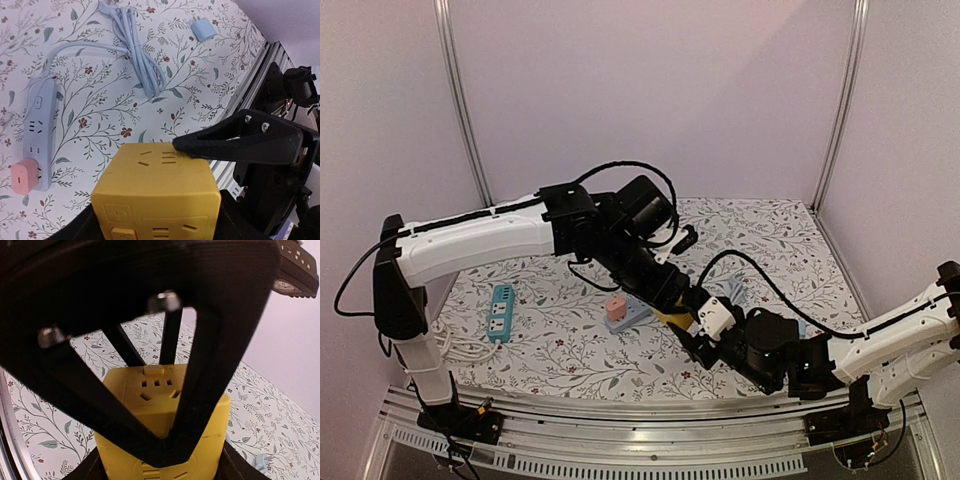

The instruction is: Insert the plug

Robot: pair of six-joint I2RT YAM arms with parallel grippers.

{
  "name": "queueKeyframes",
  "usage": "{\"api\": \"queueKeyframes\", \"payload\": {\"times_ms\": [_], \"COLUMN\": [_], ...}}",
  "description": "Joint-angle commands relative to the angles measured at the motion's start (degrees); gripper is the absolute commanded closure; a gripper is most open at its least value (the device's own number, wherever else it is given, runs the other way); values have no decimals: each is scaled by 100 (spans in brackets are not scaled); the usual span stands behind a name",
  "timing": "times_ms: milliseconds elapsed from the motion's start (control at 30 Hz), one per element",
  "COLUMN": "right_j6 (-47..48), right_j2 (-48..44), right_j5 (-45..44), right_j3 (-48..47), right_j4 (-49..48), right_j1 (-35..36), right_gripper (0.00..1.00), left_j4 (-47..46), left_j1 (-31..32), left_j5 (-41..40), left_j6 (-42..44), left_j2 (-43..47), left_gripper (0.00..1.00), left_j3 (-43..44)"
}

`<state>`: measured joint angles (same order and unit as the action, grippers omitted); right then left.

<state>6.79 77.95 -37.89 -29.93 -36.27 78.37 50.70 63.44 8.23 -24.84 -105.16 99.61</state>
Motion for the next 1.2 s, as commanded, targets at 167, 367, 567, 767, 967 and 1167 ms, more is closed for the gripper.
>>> {"api": "queueKeyframes", "payload": {"times_ms": [167,367,567,767,967,1167], "right_j6": [339,393,379,384,346,254], "right_j2": [47,21,-184,-315,-362,-559], "right_j5": [-305,-433,-477,-601,-927,-1123], "right_j3": [20,109,268,356,310,292], "right_j4": [-609,-836,-1014,-1126,-1097,-987], "right_j1": [114,119,118,122,126,106], "right_gripper": [85,86,74,26,1,1], "left_j4": [72,66,47,127,205,248], "left_j1": [-69,-73,-77,-98,-352,-648], "left_j5": [538,561,619,229,-546,-677], "left_j6": [106,121,168,172,106,242], "left_j2": [-116,-164,-246,-195,20,156], "left_gripper": [32,45,91,100,100,100], "left_j3": [168,146,193,313,393,363]}}
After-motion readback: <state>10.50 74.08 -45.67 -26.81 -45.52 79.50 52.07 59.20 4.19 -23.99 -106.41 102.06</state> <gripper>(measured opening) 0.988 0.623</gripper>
